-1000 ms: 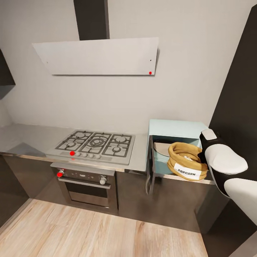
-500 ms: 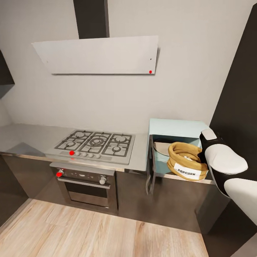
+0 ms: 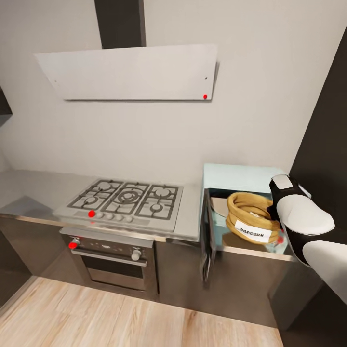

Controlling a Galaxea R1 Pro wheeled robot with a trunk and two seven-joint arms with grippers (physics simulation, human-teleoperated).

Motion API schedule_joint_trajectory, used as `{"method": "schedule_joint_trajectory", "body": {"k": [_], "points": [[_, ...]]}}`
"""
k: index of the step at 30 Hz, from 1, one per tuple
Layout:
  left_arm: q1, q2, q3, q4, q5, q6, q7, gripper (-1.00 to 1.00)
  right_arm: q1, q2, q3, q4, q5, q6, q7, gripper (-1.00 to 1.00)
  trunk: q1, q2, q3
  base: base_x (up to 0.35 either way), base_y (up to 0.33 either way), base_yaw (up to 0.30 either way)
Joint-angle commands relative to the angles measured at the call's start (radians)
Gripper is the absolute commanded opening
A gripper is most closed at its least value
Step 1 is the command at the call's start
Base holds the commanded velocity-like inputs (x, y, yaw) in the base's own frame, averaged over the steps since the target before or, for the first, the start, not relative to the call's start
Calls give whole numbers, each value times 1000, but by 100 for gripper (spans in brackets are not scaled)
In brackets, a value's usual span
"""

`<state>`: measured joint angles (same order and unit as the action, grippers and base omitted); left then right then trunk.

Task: In the kitchen, take the popcorn bag from the countertop, put it into the microwave, and heat it until the popcorn is cooked so the cooked popcorn ends up inside the bag.

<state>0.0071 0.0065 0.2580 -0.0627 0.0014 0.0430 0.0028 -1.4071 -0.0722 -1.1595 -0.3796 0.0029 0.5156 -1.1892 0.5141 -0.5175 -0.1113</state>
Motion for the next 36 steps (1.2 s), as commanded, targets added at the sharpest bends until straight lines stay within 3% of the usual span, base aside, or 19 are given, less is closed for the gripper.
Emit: {"method": "schedule_joint_trajectory", "body": {"k": [1,6,10,13,36], "points": [[1,0,3,-3,0,3,0,100,-1,0,-2,-1,0,10,-4,-100,1,-1,-2,310,0,0],[1,-2,0,-2,0,5,-4,100,-1,0,-10,-1,1,8,-8,-100,1,-1,-2,89,0,0],[1,-2,-2,1,-1,5,-4,100,-1,0,-69,-1,2,7,-9,-100,1,-1,-2,6,0,0],[1,-2,-2,3,-1,4,-4,100,-1,0,-86,-1,2,7,-9,-100,1,-1,-2,0,0,0],[1,-2,-1,4,-1,3,-3,100,-1,0,-91,-1,2,6,-7,-100,1,-1,-2,67,-2,0]]}}
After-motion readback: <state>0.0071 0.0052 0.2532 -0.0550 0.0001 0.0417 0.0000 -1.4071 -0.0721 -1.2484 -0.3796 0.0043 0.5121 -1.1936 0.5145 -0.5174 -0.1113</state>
